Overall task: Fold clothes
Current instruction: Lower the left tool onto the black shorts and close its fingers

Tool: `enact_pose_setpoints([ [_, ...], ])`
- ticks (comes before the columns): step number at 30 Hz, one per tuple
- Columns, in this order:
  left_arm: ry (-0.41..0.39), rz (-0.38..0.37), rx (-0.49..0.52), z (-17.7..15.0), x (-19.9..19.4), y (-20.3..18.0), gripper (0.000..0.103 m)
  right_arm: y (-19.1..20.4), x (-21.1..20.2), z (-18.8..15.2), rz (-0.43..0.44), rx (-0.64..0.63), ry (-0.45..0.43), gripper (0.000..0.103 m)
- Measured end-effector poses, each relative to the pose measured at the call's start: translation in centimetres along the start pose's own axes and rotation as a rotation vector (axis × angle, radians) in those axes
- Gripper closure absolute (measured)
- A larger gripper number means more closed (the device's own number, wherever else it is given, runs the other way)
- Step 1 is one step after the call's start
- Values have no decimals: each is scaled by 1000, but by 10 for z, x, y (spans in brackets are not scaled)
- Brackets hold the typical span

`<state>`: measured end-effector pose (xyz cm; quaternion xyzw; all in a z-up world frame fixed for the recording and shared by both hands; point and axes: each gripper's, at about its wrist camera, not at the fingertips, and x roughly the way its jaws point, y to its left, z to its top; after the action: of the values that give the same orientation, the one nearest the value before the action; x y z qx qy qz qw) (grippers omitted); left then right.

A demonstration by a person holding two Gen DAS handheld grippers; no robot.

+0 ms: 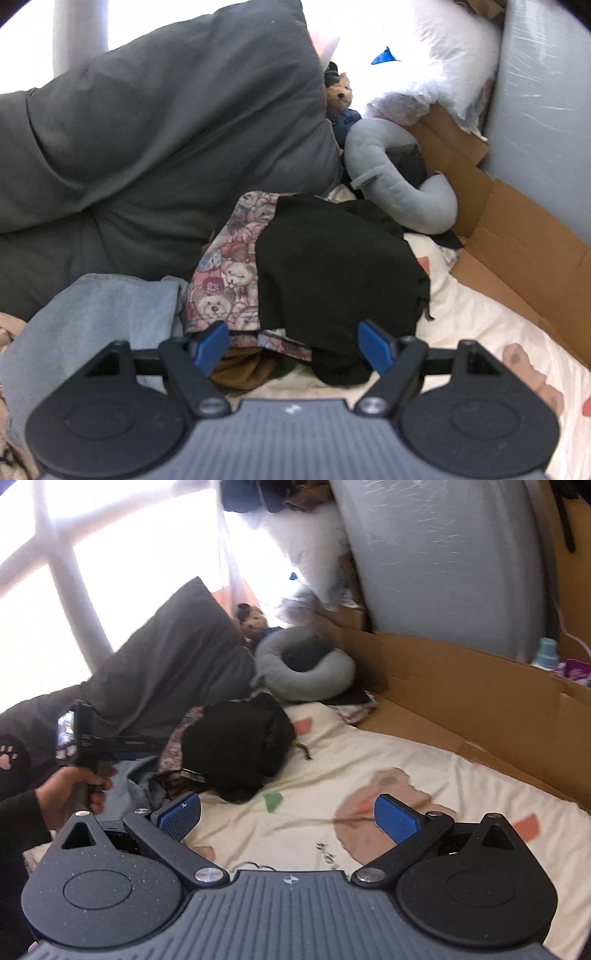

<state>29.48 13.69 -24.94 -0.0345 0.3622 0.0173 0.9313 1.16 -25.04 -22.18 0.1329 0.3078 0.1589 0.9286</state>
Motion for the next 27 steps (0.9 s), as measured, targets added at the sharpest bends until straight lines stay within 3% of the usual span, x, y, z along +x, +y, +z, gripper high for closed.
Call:
enact_pose_setpoints([
  [8,-14,34,4,-19,47,15,33,2,36,-13,62,3,33,0],
  [10,-13,38,17,-21,54,17,44,1,41,-18,50,13,37,0],
  [17,-13,81,136,-28,76,16,45,-5,56,-38,55,80,146,0],
  [27,-13,171,284,-31,108,10,42,2,65,-47,16,32,190,0],
])
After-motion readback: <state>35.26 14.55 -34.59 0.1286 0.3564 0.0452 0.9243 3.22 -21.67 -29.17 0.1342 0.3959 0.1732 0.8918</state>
